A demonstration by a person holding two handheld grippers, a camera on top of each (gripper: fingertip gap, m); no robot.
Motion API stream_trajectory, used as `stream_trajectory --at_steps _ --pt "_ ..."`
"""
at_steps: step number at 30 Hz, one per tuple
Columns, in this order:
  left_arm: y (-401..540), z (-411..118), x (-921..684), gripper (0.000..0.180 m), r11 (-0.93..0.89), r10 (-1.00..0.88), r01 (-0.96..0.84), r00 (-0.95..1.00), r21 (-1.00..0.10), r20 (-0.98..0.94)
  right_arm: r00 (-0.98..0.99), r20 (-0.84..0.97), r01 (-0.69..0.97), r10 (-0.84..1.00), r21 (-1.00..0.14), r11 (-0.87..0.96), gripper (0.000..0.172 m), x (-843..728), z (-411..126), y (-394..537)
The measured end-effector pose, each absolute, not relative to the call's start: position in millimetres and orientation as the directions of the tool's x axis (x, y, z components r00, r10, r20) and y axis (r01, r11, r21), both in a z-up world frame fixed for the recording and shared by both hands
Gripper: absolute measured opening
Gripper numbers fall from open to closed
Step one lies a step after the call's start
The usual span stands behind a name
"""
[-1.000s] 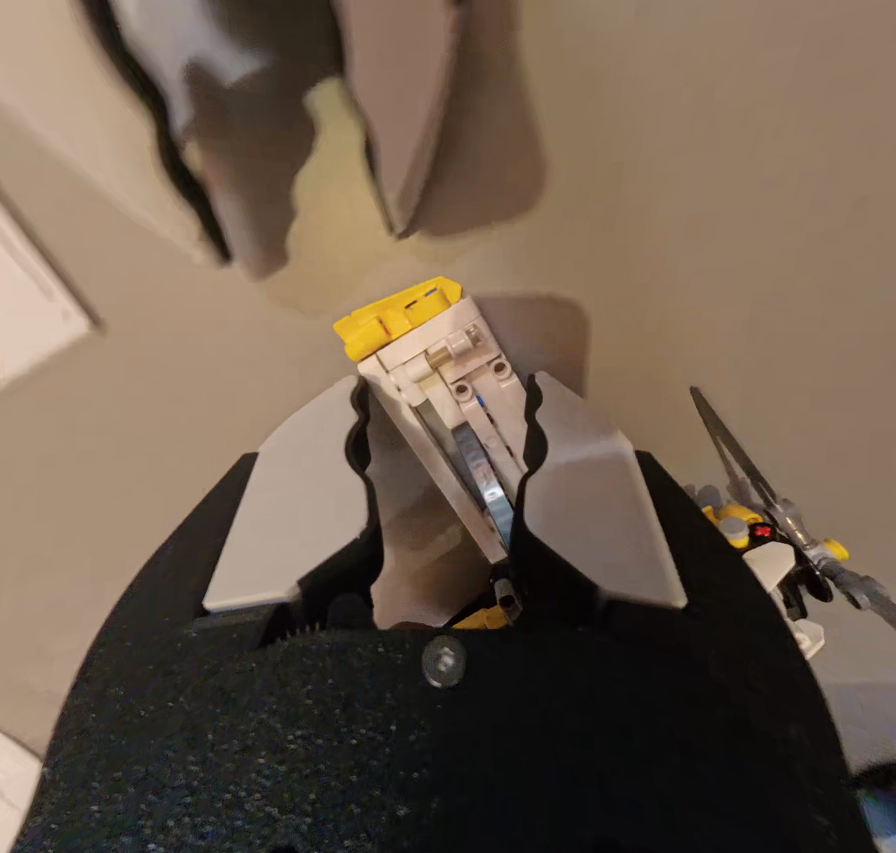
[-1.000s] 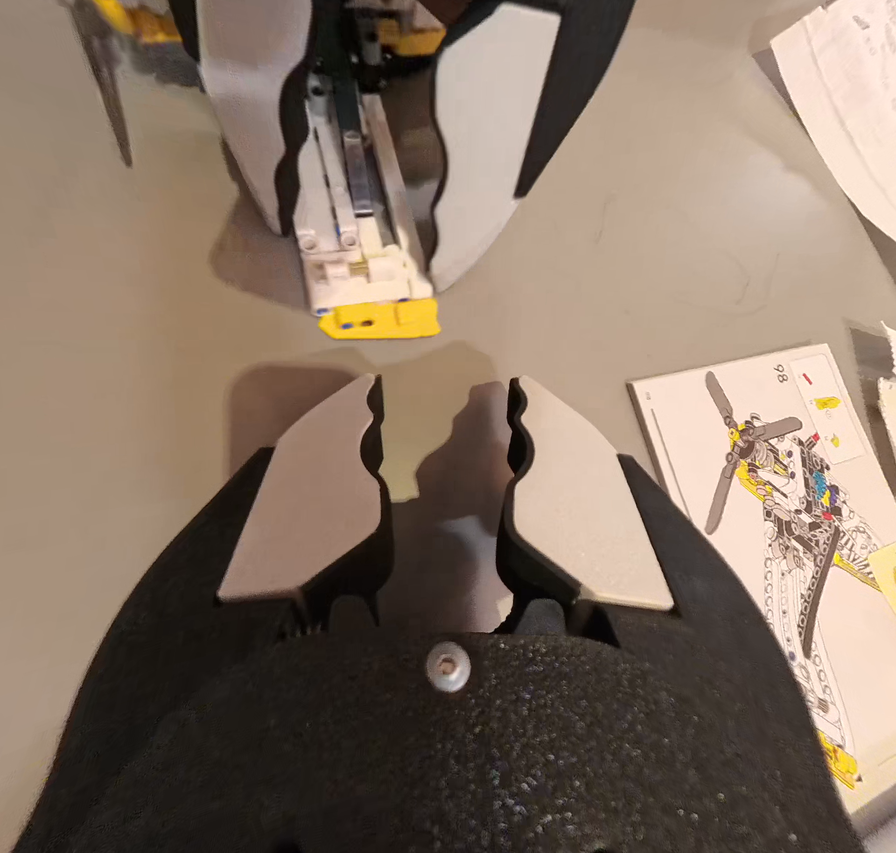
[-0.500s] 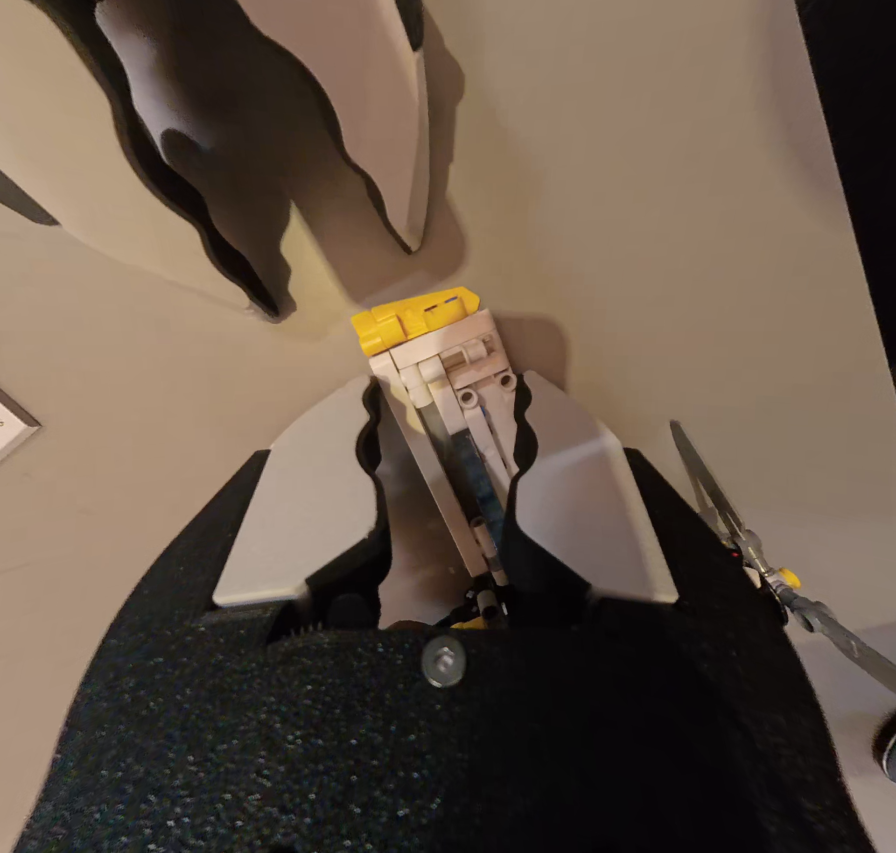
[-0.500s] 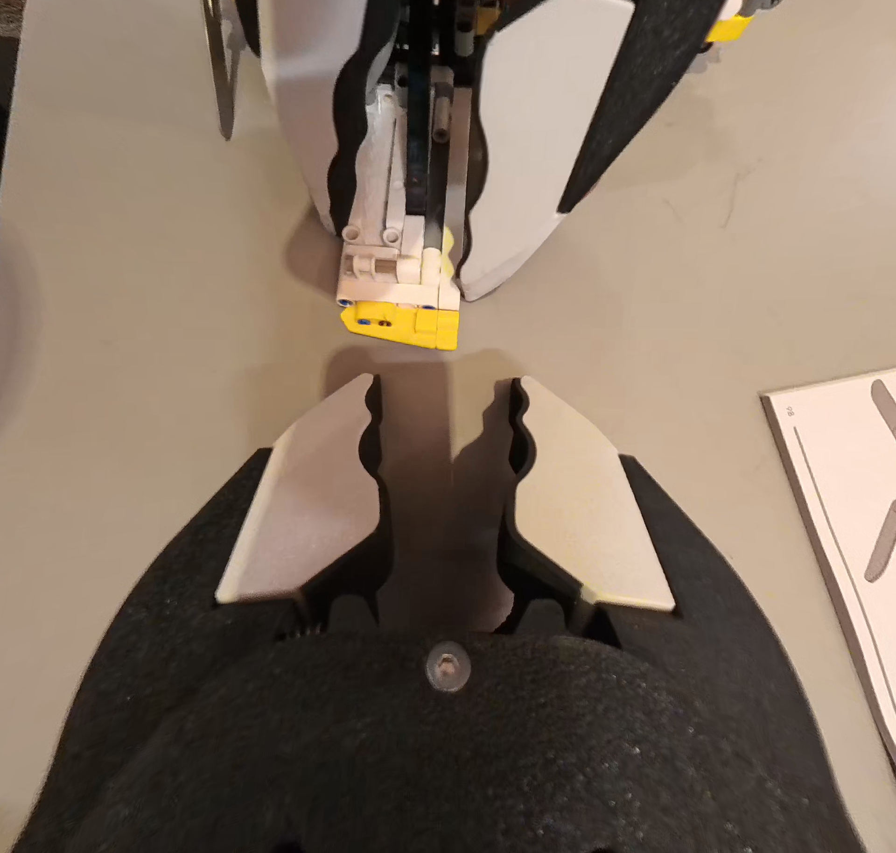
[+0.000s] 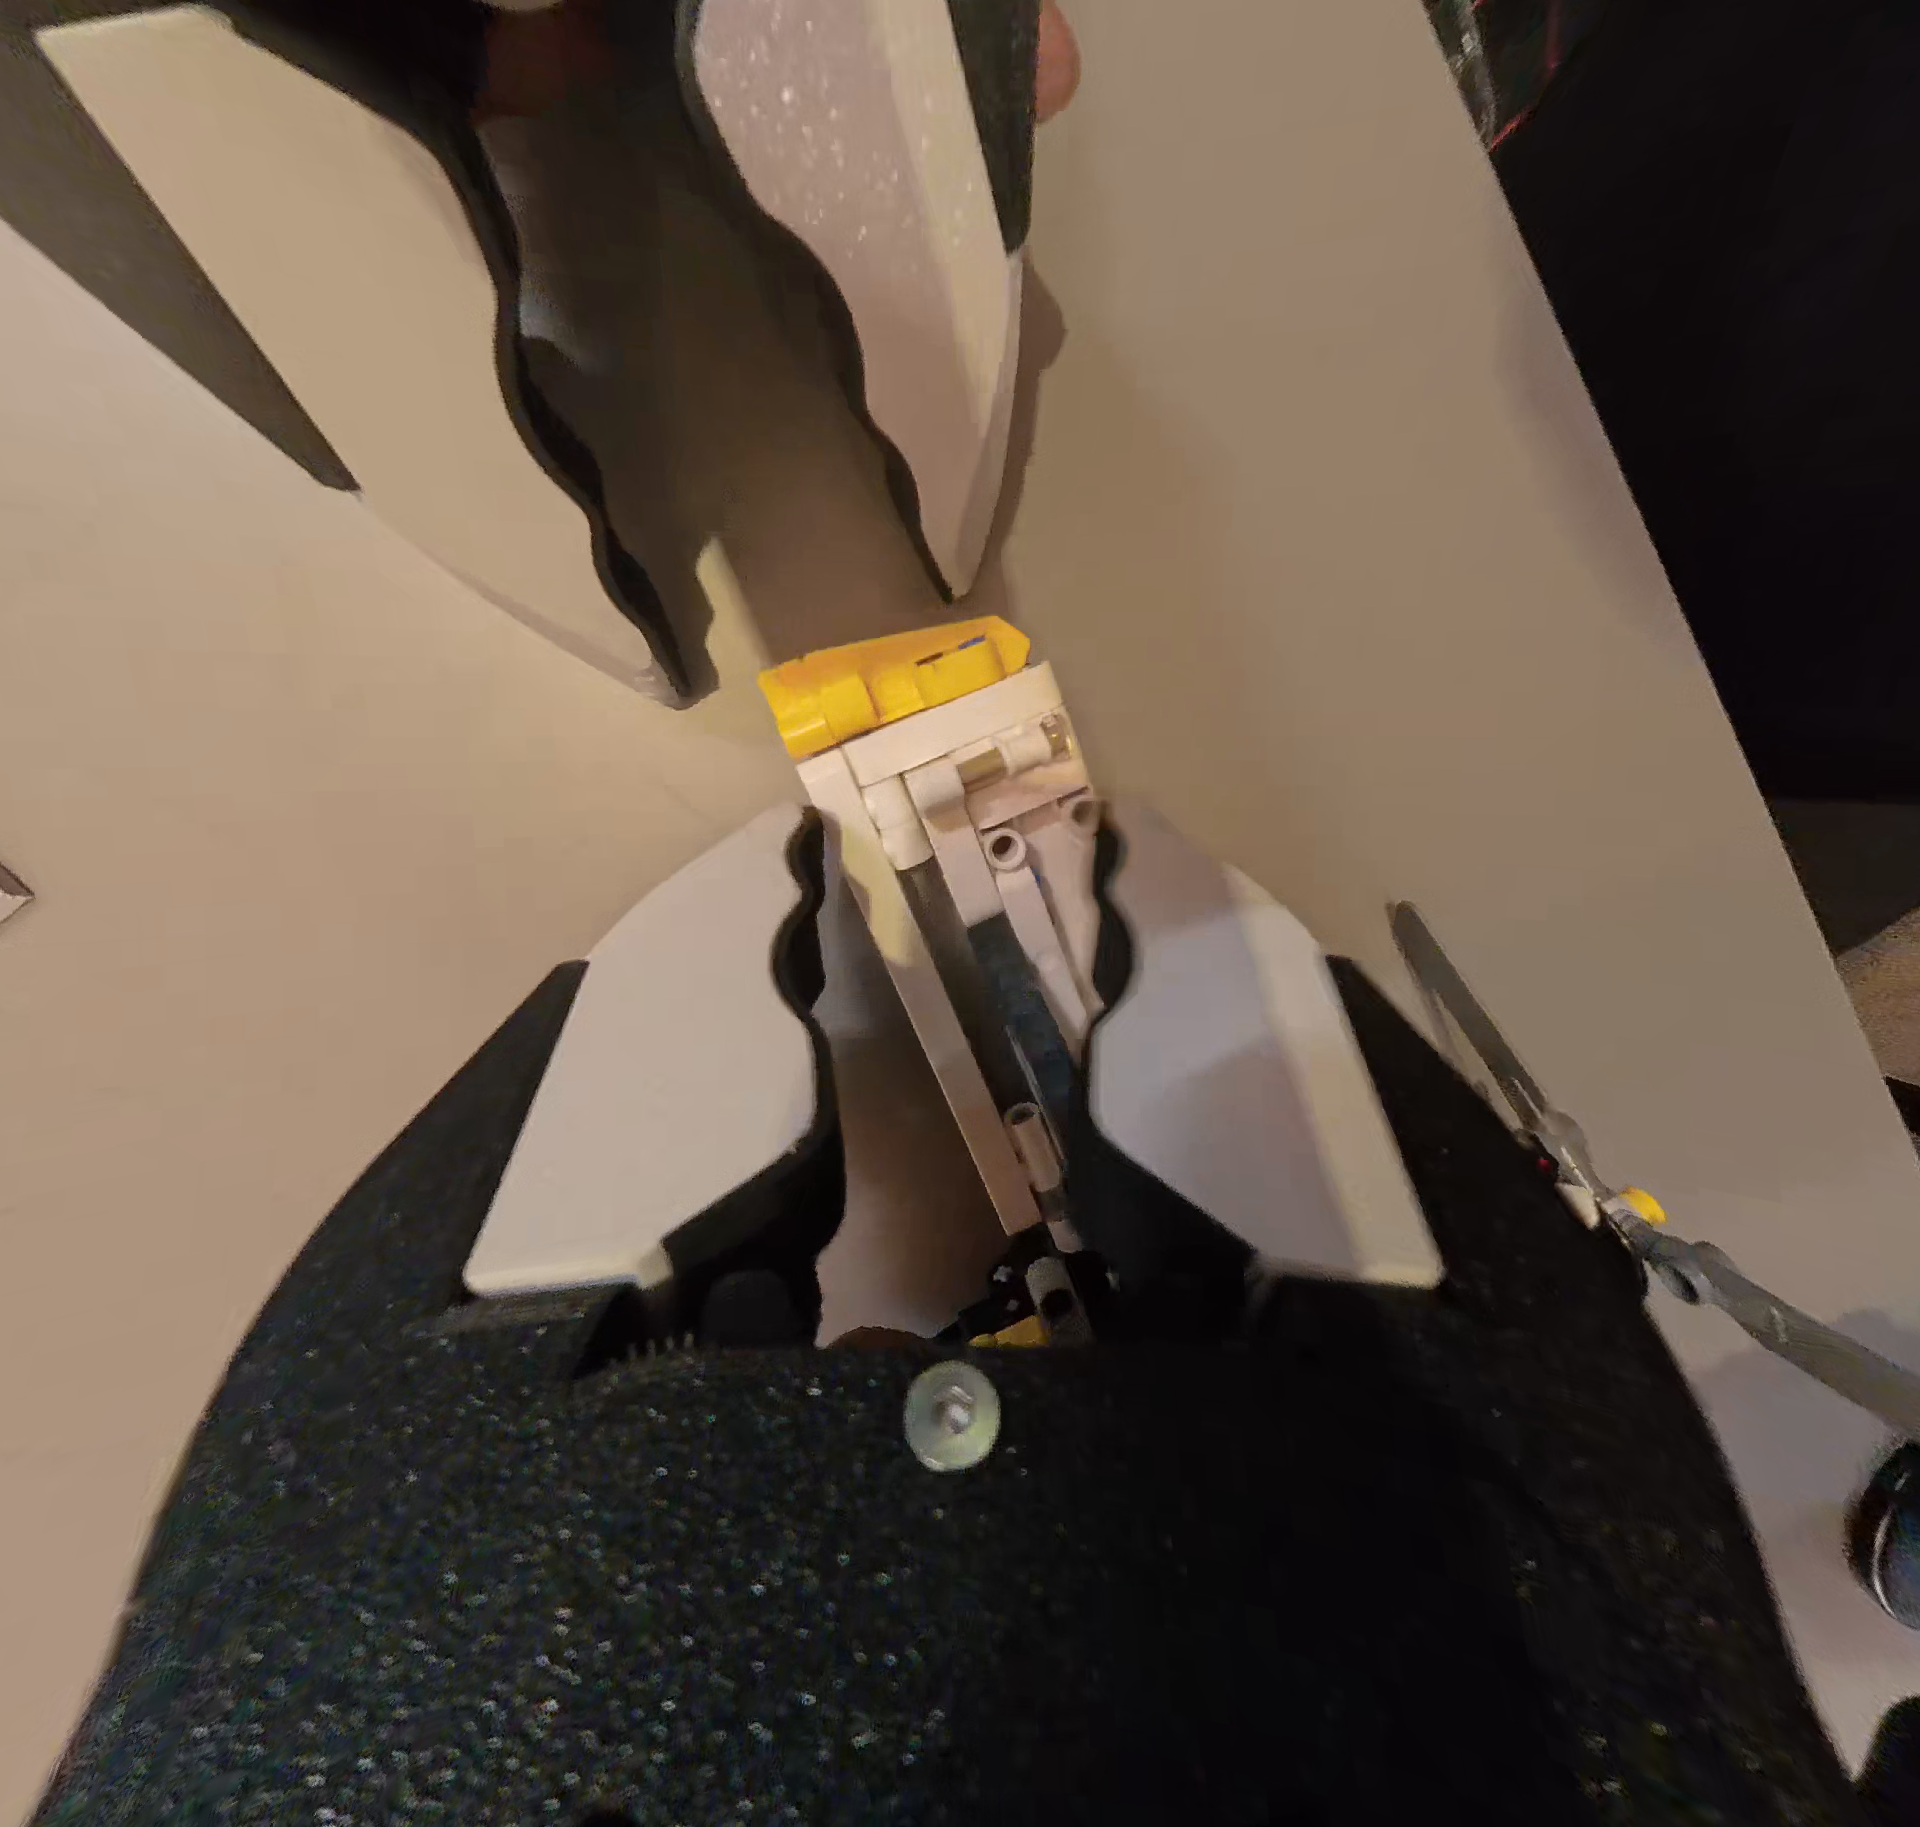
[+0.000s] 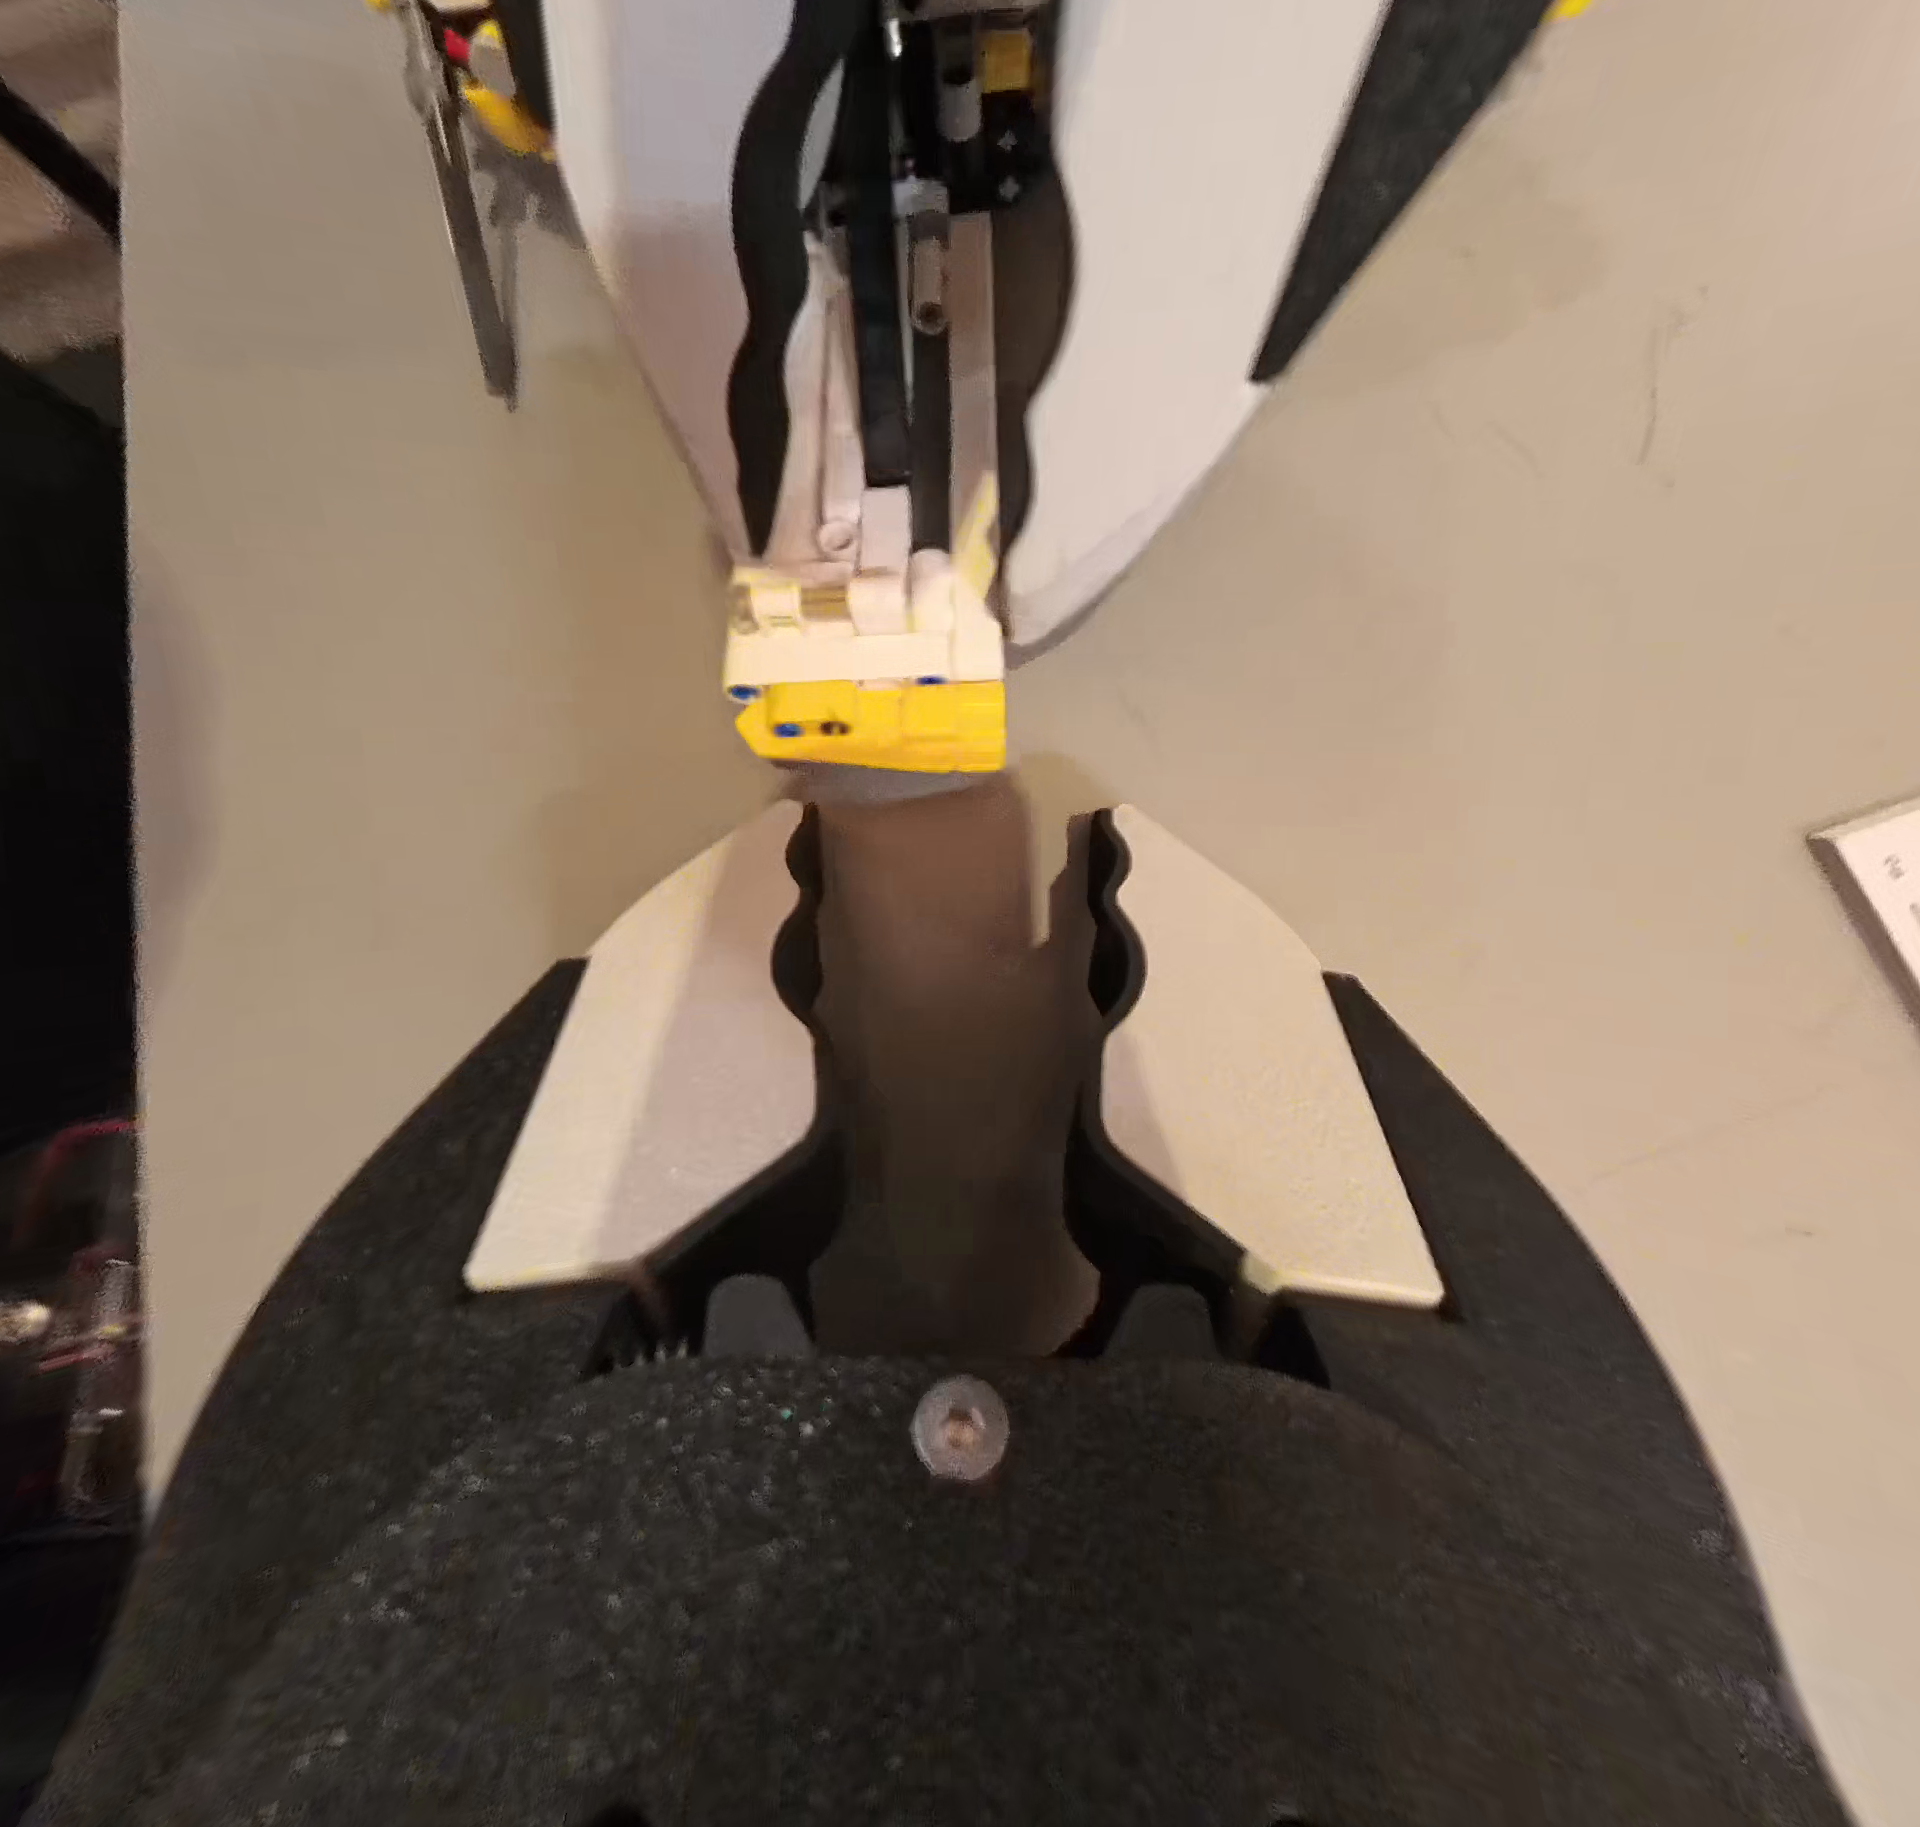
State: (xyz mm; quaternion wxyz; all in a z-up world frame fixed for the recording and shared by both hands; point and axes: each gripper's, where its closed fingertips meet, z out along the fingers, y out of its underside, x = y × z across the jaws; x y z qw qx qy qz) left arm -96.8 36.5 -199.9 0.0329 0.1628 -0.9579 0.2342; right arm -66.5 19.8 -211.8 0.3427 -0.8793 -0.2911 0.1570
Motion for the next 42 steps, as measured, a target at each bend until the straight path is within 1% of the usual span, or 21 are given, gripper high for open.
stream_trajectory --at_steps 1,2,3,5,7,9,12,16,20,23,27,30,33,35,36,37,42 --pt "36.1 -197.0 -96.0 0.037 0.825 -0.303 -0.336 -0.942 -0.455 0.146 0.794 -0.121 0.362 0.596 -0.695 -0.622 0.050 -67.7 -210.5 20.0" --pt "35.7 -193.8 -95.8 0.014 0.814 -0.296 -0.332 -0.943 -0.476 0.151 0.802 -0.169 0.316 0.574 -0.695 -0.646 0.050 -69.2 -208.8 20.1" --pt "35.3 -190.8 -95.5 0.011 0.803 -0.291 -0.329 -0.944 -0.498 0.155 0.805 -0.219 0.269 0.552 -0.695 -0.667 0.049 -71.1 -206.6 20.4" --pt "41.3 -190.7 -91.5 0.014 0.798 -0.312 -0.336 -0.941 -0.500 0.134 0.790 -0.295 0.206 0.537 -0.697 -0.687 0.048 -76.3 -202.2 20.0" --pt "51.2 -193.3 -89.0 0.027 0.805 -0.346 -0.356 -0.931 -0.475 0.113 0.792 -0.289 0.209 0.538 -0.700 -0.683 0.048 -76.1 -202.4 19.9" --pt "56.8 -189.9 -89.8 0.039 0.794 -0.379 -0.380 -0.920 -0.475 0.102 0.802 -0.253 0.234 0.541 -0.700 -0.674 0.050 -74.5 -204.0 19.6" --pt "60.2 -177.7 -96.6 0.051 0.790 -0.416 -0.393 -0.908 -0.470 0.059 0.821 -0.151 0.309 0.551 -0.694 -0.650 0.051 -69.5 -209.0 18.3" --pt "61.1 -167.2 -106.7 0.068 0.810 -0.476 -0.430 -0.879 -0.399 -0.019 0.815 -0.062 0.373 0.576 -0.705 -0.604 0.051 -69.9 -208.5 16.1" --pt "53.4 -170.2 -110.8 0.068 0.832 -0.484 -0.441 -0.873 -0.338 -0.054 0.809 -0.054 0.367 0.585 -0.731 -0.575 0.050 -71.1 -205.0 16.4" --pt "44.0 -182.4 -111.4 0.069 0.834 -0.489 -0.457 -0.872 -0.310 -0.028 0.810 -0.042 0.361 0.585 -0.750 -0.554 0.050 -68.7 -201.9 14.9" --pt "42.0 -206.2 -123.3 0.072 0.870 -0.457 -0.445 -0.890 -0.212 -0.006 0.815 -0.032 0.345 0.579 -0.776 -0.529 0.049 -63.1 -197.4 8.8" --pt "42.3 -219.3 -128.6 0.078 0.890 -0.435 -0.427 -0.900 -0.158 -0.016 0.808 -0.045 0.322 0.587 -0.801 -0.505 0.047 -62.1 -192.0 5.1" --pt "35.5 -219.0 -130.8 0.077 0.884 -0.441 -0.433 -0.898 -0.178 -0.008 0.804 -0.046 0.316 0.592 -0.811 -0.492 0.047 -62.4 -189.7 4.0" --pt "33.4 -218.8 -135.5 0.067 0.884 -0.439 -0.433 -0.899 -0.177 0.010 0.799 -0.033 0.331 0.600 -0.808 -0.486 0.047 -63.8 -190.4 3.2" --pt "33.4 -217.9 -133.9 0.055 0.877 -0.450 -0.443 -0.893 -0.184 0.005 0.795 -0.021 0.346 0.606 -0.805 -0.482 0.048 -64.9 -191.4 2.6" --pt "33.7 -217.8 -133.3 0.052 0.875 -0.454 -0.448 -0.891 -0.183 0.006 0.790 -0.005 0.365 0.614 -0.800 -0.477 0.048 -66.3 -192.5 1.9" --pt "34.4 -217.0 -135.2 0.051 0.879 -0.439 -0.434 -0.898 -0.198 0.023 0.723 0.138 0.521 0.677 -0.753 -0.403 0.049 -77.9 -200.5 -4.2"
